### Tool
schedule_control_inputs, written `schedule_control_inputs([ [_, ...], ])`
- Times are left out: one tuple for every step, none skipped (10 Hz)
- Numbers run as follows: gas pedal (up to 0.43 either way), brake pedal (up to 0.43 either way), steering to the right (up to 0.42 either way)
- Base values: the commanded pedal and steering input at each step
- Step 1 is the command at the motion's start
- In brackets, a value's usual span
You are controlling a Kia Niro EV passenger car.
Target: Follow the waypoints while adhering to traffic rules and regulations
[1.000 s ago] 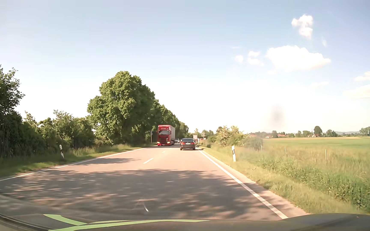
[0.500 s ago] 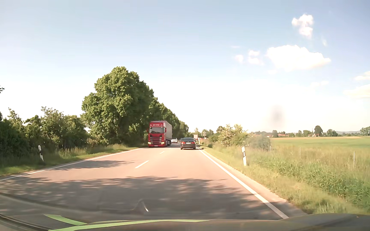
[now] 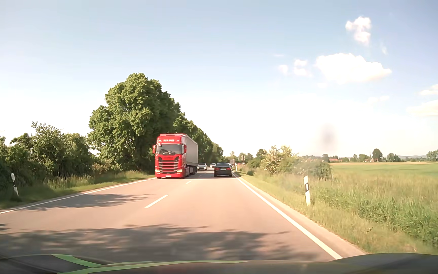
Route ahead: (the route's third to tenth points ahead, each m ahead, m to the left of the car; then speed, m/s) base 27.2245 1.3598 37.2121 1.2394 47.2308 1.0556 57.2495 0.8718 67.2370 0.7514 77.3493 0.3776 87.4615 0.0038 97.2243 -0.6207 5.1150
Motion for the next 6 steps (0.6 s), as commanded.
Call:
schedule_control_inputs([
  [0.0, 0.0, 0.002],
  [0.0, 0.0, 0.002],
  [0.0, 0.0, 0.003],
  [0.0, 0.0, 0.005],
  [0.0, 0.0, 0.006],
  [0.0, 0.0, 0.006],
])
